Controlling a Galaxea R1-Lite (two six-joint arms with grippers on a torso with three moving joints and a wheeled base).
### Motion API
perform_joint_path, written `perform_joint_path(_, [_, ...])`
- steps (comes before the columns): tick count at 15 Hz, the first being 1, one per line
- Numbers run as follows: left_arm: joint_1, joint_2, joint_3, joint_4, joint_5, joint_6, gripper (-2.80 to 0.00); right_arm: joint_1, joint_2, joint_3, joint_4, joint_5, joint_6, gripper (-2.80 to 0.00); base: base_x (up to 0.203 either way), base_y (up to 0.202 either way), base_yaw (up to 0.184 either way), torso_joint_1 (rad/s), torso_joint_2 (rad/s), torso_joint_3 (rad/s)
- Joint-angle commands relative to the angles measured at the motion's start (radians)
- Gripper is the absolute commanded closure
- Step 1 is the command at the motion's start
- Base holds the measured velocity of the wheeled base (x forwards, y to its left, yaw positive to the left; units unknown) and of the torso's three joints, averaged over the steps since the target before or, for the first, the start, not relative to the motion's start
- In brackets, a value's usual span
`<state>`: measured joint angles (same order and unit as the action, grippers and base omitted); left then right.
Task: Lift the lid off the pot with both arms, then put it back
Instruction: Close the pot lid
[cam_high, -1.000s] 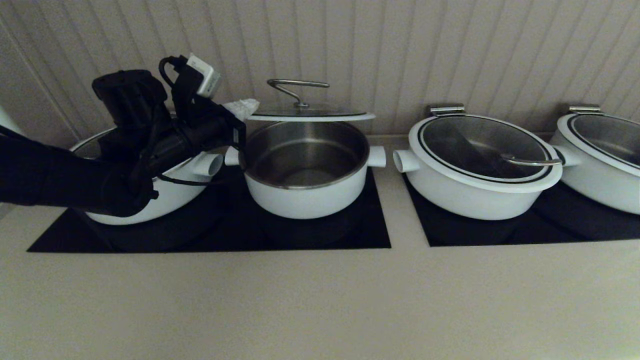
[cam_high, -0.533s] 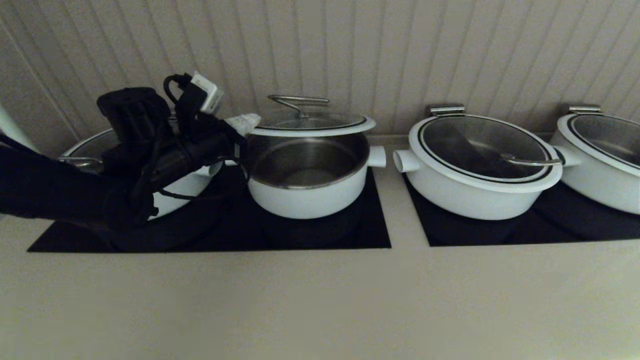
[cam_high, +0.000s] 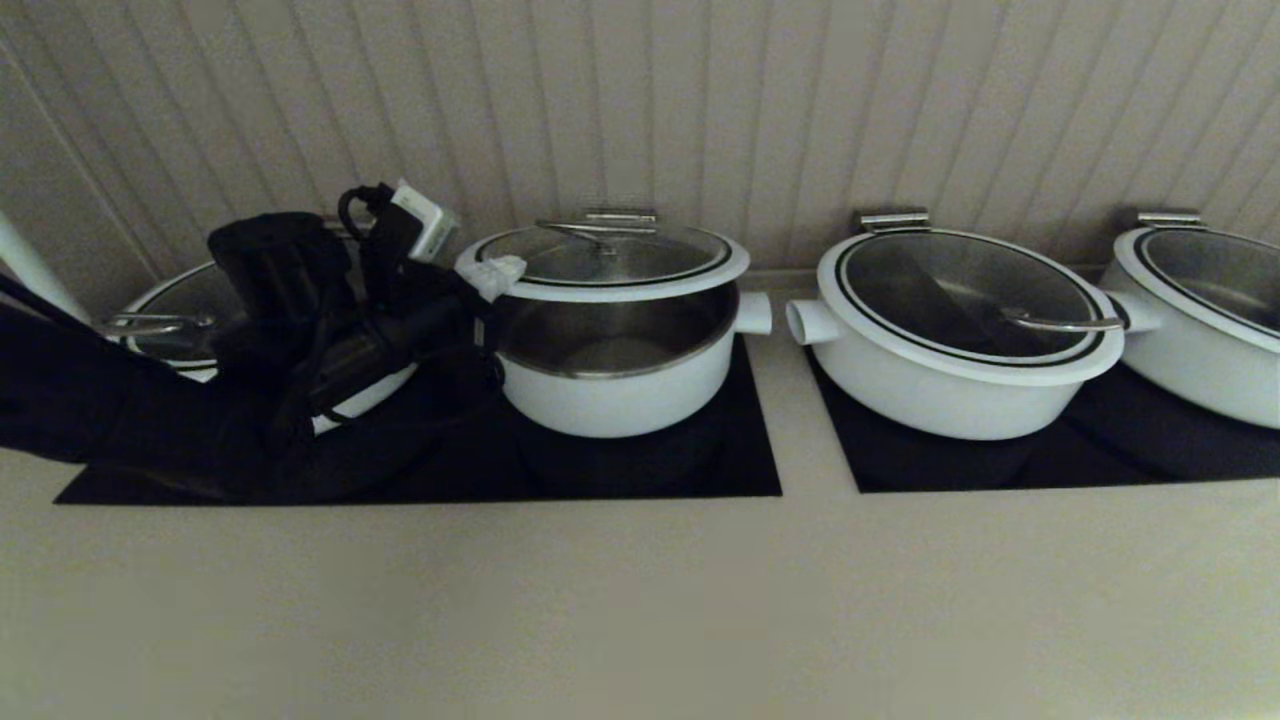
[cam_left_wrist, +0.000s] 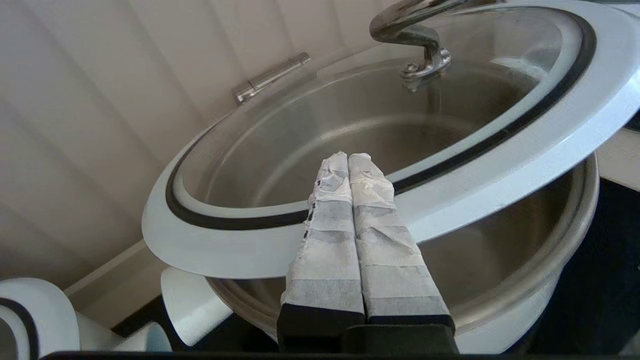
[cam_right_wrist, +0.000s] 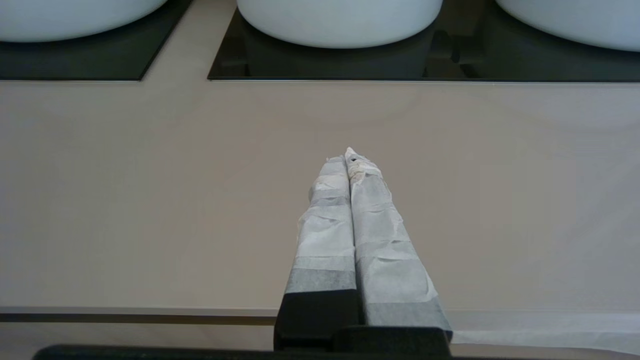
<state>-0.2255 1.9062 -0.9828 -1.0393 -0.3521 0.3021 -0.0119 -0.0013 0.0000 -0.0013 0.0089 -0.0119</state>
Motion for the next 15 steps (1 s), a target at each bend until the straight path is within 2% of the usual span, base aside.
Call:
perform_joint_path(1, [0.0,0.014,0.037,-0.027,-0.001,0.002,0.0,0.001,0.001,0.0,0.0,0.0,0.0,0.0,0.0,0.0,0.0,0.0,0.0,0.0])
perform_joint_path(10, [0.0,0.057,0.106,-0.079,0.001,0.005,0.0,0.0,0.001,0.0,0.0,0.0,0.0,0.0,0.0,0.0,0.0,0.0,0.0,0.0])
perform_joint_path(12, [0.0,0.069,0.134,-0.081,-0.001,0.027,0.0,0.0,0.001,0.0,0.0,0.0,0.0,0.0,0.0,0.0,0.0,0.0,0.0,0.0])
perform_joint_path(15, [0.0,0.118,0.159,-0.169,0.002,0.035,0.0,0.0,0.001,0.0,0.0,0.0,-0.001,0.0,0.0,0.0,0.0,0.0,0.0,0.0])
